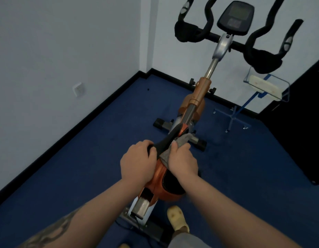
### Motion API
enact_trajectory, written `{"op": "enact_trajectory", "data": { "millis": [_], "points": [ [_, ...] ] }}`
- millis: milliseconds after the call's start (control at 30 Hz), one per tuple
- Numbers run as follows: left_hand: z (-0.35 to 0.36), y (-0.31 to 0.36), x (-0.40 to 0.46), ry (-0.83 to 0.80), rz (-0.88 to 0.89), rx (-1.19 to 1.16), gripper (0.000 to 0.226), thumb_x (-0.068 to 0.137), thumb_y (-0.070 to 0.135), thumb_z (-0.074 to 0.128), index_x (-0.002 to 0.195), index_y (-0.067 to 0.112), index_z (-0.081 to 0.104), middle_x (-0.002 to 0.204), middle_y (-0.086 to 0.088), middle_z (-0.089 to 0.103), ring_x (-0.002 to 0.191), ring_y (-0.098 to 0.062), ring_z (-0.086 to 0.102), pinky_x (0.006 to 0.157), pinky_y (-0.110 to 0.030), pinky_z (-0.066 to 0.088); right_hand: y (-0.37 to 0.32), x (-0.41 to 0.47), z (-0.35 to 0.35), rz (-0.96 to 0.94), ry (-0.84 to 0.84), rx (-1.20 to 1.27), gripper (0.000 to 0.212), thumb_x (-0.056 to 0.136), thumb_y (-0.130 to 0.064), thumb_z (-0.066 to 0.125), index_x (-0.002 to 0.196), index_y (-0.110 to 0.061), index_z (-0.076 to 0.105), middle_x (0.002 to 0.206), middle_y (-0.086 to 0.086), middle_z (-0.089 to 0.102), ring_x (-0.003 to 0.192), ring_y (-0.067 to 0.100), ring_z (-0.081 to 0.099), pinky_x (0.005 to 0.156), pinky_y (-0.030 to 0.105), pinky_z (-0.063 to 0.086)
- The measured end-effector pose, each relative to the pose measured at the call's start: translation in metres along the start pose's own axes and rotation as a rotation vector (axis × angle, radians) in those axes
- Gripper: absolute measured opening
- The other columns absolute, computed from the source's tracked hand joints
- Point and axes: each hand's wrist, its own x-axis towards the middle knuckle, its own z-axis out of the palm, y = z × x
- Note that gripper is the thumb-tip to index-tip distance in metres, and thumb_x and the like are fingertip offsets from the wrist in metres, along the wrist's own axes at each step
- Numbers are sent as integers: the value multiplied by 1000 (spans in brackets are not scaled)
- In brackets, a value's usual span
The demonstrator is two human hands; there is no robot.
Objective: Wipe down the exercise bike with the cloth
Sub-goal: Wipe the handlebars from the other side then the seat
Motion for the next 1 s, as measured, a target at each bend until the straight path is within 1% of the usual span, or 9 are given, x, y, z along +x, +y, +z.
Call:
{"op": "enact_trajectory", "data": {
  "millis": [200, 333, 500, 567, 633, 733, 800, 867, 1000],
  "points": [
    [2, 0, 0, 13, -43, 35, 26, 94, 40, 40, 110, 37, 60, 101, 17, 63, 91, -1, 52, 66, -25, 35, -11, 51, 4, -3, 80, 177, 49, 102, -46, 25, 128, -6, 36, 125, 16, 53, 96, 31, 56, 68, 34, 35],
    [0, 3, -1, 16, -91, -6, 24, 94, 41, 42, 108, 41, 62, 101, 24, 61, 93, 5, 49, 72, -24, 37, -20, 93, -8, -232, 99, -7, 50, 103, -44, 21, 124, -9, 50, 124, 15, 54, 104, 34, 56, 77, 38, 41],
    [-2, 5, -7, 104, -203, -93, 20, 95, 34, 46, 99, 40, 65, 99, 27, 60, 94, 6, 51, 72, -19, 37, -19, 98, -22, -962, 100, -570, 32, 97, -25, 26, 92, -18, 57, 90, 9, 65, 86, 32, 61, 69, 38, 37],
    [0, 5, -10, 175, -294, -120, 18, 96, 33, 47, 94, 40, 63, 96, 24, 60, 90, 3, 53, 68, -16, 35, -12, 78, -16, -1328, 24, -532, 20, 92, -22, 39, 81, -24, 55, 76, 0, 64, 70, 27, 60, 67, 38, 38],
    [3, 6, -12, 220, -378, -133, 17, 96, 33, 46, 94, 39, 63, 96, 22, 61, 87, 2, 53, 65, -19, 36, -6, 81, -19, -1540, -97, -351, 7, 92, -26, 56, 89, -31, 52, 74, -7, 63, 66, 20, 58, 65, 35, 44],
    [7, 11, -14, 283, -483, -138, 20, 98, 37, 42, 96, 38, 62, 96, 22, 59, 85, 3, 52, 65, -23, 38, -11, 125, -48, -1553, -262, -638, 26, 97, -26, 50, 120, -38, 48, 104, -3, 67, 90, 25, 62, 72, 39, 51],
    [12, 16, -18, 337, -545, -139, 24, 99, 37, 38, 93, 38, 61, 94, 22, 58, 83, 7, 50, 63, -21, 37, -17, 148, -59, -1390, -263, -839, 36, 99, -24, 41, 135, -27, 45, 127, 3, 59, 110, 29, 57, 81, 39, 49],
    [14, 20, -19, 399, -613, -151, 26, 99, 37, 36, 93, 38, 61, 93, 22, 58, 81, 8, 49, 63, -24, 37, -23, 135, -51, -1373, -205, -837, 29, 97, -23, 42, 125, -21, 50, 120, 7, 62, 104, 31, 61, 72, 37, 44],
    [19, 23, -20, 499, -708, -169, 26, 99, 35, 37, 93, 36, 62, 91, 19, 60, 79, 4, 51, 60, -25, 39, -23, 75, -20, -1628, -138, -721, 19, 86, -23, 60, 105, -18, 60, 99, 4, 68, 66, 30, 67, 55, 34, 37]
  ]
}}
